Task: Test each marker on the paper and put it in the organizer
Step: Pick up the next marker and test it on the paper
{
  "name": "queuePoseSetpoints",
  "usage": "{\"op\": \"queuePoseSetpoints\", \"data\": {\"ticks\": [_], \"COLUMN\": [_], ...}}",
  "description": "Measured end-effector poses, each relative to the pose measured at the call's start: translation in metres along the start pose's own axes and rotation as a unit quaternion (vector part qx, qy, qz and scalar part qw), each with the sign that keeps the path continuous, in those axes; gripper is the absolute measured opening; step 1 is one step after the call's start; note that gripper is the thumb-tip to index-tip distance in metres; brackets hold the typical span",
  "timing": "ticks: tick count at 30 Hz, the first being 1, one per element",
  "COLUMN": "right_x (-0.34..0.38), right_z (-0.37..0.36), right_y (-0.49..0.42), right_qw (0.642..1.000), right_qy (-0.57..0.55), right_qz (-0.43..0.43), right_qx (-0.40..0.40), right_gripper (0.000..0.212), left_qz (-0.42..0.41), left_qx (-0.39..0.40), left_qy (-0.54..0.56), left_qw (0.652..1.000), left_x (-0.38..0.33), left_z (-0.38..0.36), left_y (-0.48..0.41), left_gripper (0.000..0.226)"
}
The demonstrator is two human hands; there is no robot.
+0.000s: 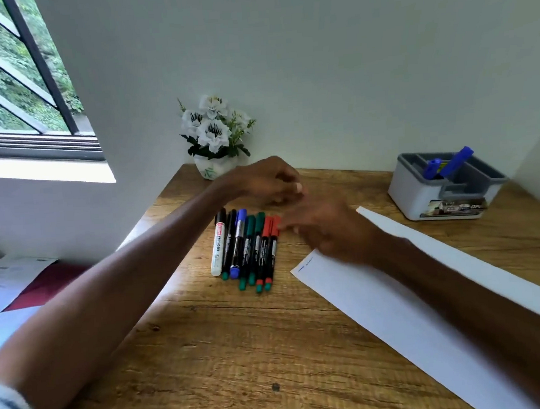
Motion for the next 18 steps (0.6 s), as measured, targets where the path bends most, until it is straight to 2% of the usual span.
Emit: {"op": "queuePoseSetpoints", "data": {"ticks": [3, 7, 10, 13, 16, 18], "right_x": [-0.006, 0.004, 0.017, 0.019, 0.016, 0.017], "right_z": [0.000, 0.000, -0.001, 0.000, 0.005, 0.008], "right_y": [0.008, 0.004, -0.001, -0.004, -0.002, -0.001], "right_qw": [0.999, 0.998, 0.998, 0.995, 0.993, 0.991], "right_qy": [0.021, 0.044, 0.033, 0.036, 0.043, 0.052], "right_qz": [0.003, 0.026, 0.042, 0.047, 0.062, 0.070], "right_qx": [0.040, 0.020, 0.044, 0.076, 0.096, 0.098], "right_gripper": [0.043, 0.027, 0.035, 0.038, 0.054, 0.054], "left_qz": [0.007, -0.011, -0.045, -0.053, -0.062, -0.062], "left_qx": [0.021, 0.035, 0.003, -0.027, -0.047, -0.042], "left_qy": [-0.035, -0.035, -0.064, -0.031, -0.005, 0.010], "left_qw": [0.999, 0.999, 0.997, 0.998, 0.997, 0.997], "left_x": [0.005, 0.004, -0.007, -0.022, -0.032, -0.035], "left_z": [-0.004, 0.004, 0.014, 0.022, 0.027, 0.027], "left_y": [-0.013, -0.011, -0.006, -0.004, -0.003, -0.002], "left_gripper": [0.022, 0.021, 0.022, 0.021, 0.020, 0.020]}}
Point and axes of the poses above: each hand's wrist, its own y-axis away from the middle knuckle, its own z-axis out of the back of the hand, x = y × z, the point moved 1 cm from there along -y, towards the middle knuckle, and after that the axes turned 15 degrees about -x, right-handed, at the moved point
